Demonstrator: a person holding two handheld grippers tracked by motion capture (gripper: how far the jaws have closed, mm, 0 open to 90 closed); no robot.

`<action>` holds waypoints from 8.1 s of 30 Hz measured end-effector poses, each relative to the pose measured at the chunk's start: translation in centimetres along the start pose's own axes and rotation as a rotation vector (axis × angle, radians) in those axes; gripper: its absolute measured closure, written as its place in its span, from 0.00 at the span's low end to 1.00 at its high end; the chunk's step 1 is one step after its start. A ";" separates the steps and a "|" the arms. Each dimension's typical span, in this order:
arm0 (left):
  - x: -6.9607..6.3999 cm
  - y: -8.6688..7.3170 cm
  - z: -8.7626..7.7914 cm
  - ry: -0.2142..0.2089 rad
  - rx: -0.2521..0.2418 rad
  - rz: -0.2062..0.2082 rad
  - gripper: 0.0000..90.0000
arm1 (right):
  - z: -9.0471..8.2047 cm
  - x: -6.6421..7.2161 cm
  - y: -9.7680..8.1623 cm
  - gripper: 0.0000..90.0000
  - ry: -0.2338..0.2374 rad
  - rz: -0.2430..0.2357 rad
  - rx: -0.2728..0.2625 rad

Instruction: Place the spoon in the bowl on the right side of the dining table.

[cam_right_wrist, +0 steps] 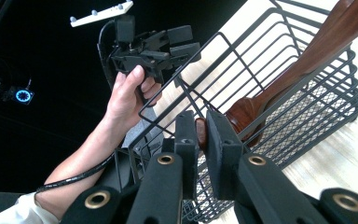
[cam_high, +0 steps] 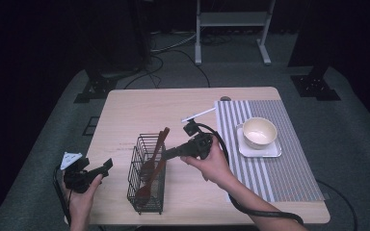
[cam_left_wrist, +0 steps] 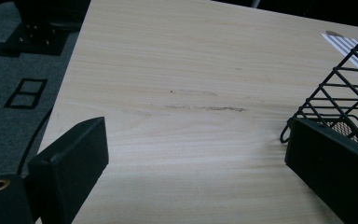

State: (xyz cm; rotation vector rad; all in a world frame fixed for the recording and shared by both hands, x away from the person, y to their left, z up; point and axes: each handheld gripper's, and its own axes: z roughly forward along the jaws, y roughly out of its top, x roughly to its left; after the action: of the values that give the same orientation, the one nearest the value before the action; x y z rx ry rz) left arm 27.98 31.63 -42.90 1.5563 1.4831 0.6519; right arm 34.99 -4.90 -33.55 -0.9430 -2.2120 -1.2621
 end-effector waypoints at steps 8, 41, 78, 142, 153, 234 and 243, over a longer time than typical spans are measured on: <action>0.0 0.0 0.1 0.000 -0.001 -0.001 0.05 | -1.2 0.2 0.2 0.92 -0.011 -0.003 -0.026; 0.0 0.0 0.0 0.002 -0.002 0.001 0.05 | -4.3 0.4 0.8 0.93 0.015 0.028 -0.101; 0.0 0.0 0.1 0.003 -0.001 0.004 0.05 | -7.1 -1.2 0.5 0.93 0.032 0.096 -0.132; 0.0 0.0 0.1 0.007 -0.001 0.004 0.05 | -11.9 -5.9 -1.3 0.93 0.014 0.203 -0.202; 0.0 -0.1 0.1 0.007 0.002 0.008 0.05 | -12.3 -7.1 -1.6 0.93 0.001 0.227 -0.212; -0.1 -0.1 0.2 0.006 0.005 0.011 0.05 | -19.7 -12.7 -5.7 0.93 -0.129 0.361 -0.372; -0.1 -0.1 0.2 0.007 0.006 0.014 0.05 | -20.6 -13.2 -6.3 0.93 -0.142 0.379 -0.394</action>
State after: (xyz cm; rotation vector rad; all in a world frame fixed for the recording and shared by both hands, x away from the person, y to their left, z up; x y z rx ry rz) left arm 28.05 31.51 -43.06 1.5715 1.4819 0.6625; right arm 39.95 -29.66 -35.47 -1.5599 -1.7867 -1.5024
